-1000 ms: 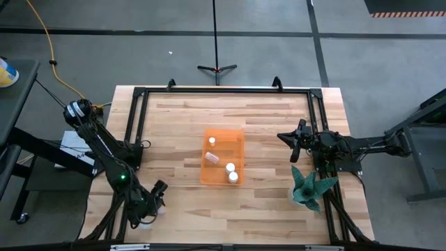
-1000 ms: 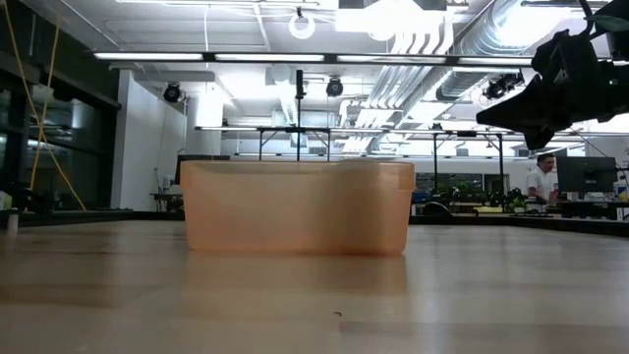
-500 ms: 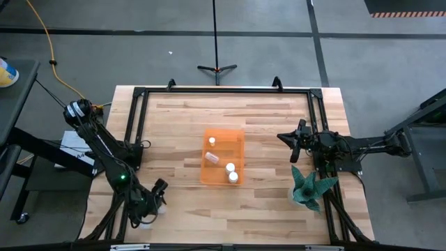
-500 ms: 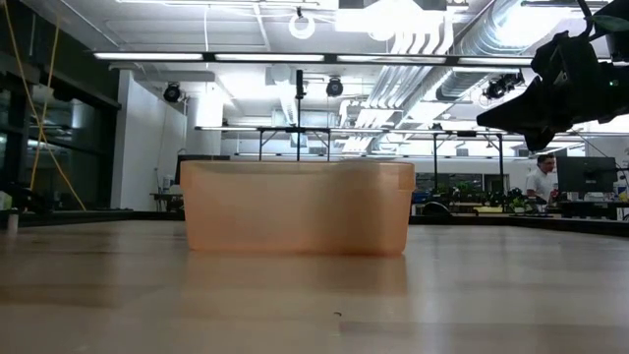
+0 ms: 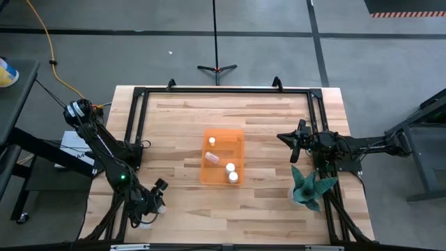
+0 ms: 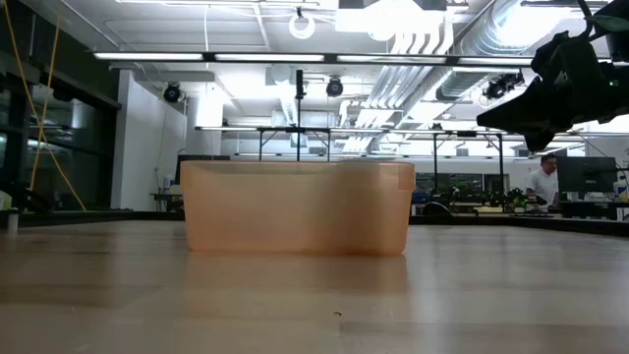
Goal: Pick and place pill bottles into a basket
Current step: Put the top transparent pill bottle into the orange bin
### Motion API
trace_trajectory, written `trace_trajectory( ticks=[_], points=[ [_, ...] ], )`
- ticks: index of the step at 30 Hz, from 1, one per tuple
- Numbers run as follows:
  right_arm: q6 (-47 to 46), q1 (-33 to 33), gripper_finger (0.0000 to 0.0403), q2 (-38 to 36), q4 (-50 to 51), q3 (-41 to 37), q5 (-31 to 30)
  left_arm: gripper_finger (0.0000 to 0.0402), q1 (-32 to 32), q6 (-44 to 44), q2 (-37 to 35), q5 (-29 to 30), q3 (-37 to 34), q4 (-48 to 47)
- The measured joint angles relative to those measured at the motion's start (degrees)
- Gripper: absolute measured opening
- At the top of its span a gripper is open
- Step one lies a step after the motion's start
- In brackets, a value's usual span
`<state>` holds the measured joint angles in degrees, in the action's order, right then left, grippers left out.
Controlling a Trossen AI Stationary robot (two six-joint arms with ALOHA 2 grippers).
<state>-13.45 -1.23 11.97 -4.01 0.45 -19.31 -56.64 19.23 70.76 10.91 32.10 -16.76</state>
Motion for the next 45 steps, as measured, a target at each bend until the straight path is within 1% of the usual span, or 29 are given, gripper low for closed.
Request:
trace_trajectory(
  ticks=[5,9,12,15,18,20,22,23,26,30,33,35,37,40,45],
  points=[
    [0.08,0.0,0.0007,0.0,0.04,0.0,-0.01,0.0172,0.02,-3.11,-0.41,0.28,0.56,-0.99],
    [0.87,0.0,0.0007,0.0,0.03,0.0,-0.07,0.018,0.04,-6.22,-1.76,3.23,3.78,-2.18],
    [0.44,0.0,0.0007,0.0,-0.15,0.0,-0.11,0.0189,0.5,-8.31,-2.81,6.72,6.61,-6.26],
    [0.11,0.0,0.0007,0.0,-0.46,0.0,-0.16,0.0183,3.8,-12.3,-3.5,8.91,9.08,-9.0],
    [0.03,0.0,0.0007,0.0,-0.54,0.0,-0.68,0.0172,9.22,-17.89,-3.65,9.12,10.54,-9.56],
    [-0.02,0.0,0.0007,0.0,-0.65,0.0,-2.07,0.0172,13.61,-22.21,-3.69,8.35,11.4,-9.66],
    [-0.02,0.0,0.0007,0.0,-0.77,0.0,-3.75,0.0174,18.13,-26.17,-3.67,7.04,12.39,-10.21],
    [-0.02,0.0,0.0007,0.0,-0.81,0.0,-4.62,0.0177,20.46,-28.15,-3.67,5.35,13.2,-10.42],
    [-0.02,0.0,0.0007,0.0,-0.9,0.0,-6.13,0.0188,26.7,-34.89,-3.67,-1.63,16.36,-9.81],
    [0.63,0.0,0.0007,0.02,-1.48,0.02,-6.29,0.0182,34.78,-41.8,-3.14,-11.37,19.56,-8.42],
    [3.16,0.0,0.0007,-0.02,-4.42,0.53,-6.29,0.0175,39.81,-45.91,-2.2,-19.17,20.24,-5.09],
    [5.03,0.0,0.0007,0.04,-5.26,1.61,-5.86,0.0177,42.73,-48.38,-0.95,-22.53,20.24,-3.91],
    [6.98,0.0,0.0007,-0.04,-6.07,2.41,-5.88,0.0184,45.33,-49.57,1.02,-23.71,20.24,-3.15],
    [9.51,0.0,0.0007,-0.01,-6.44,2.71,-5.86,0.0193,48.52,-51.08,4.39,-23.71,20.2,-3.16],
    [11.4,0.0,0.0007,0.02,-5.76,2.71,-5.87,0.0183,52.41,-52.1,9.96,-23.93,20.2,-2.63]
  ],
)
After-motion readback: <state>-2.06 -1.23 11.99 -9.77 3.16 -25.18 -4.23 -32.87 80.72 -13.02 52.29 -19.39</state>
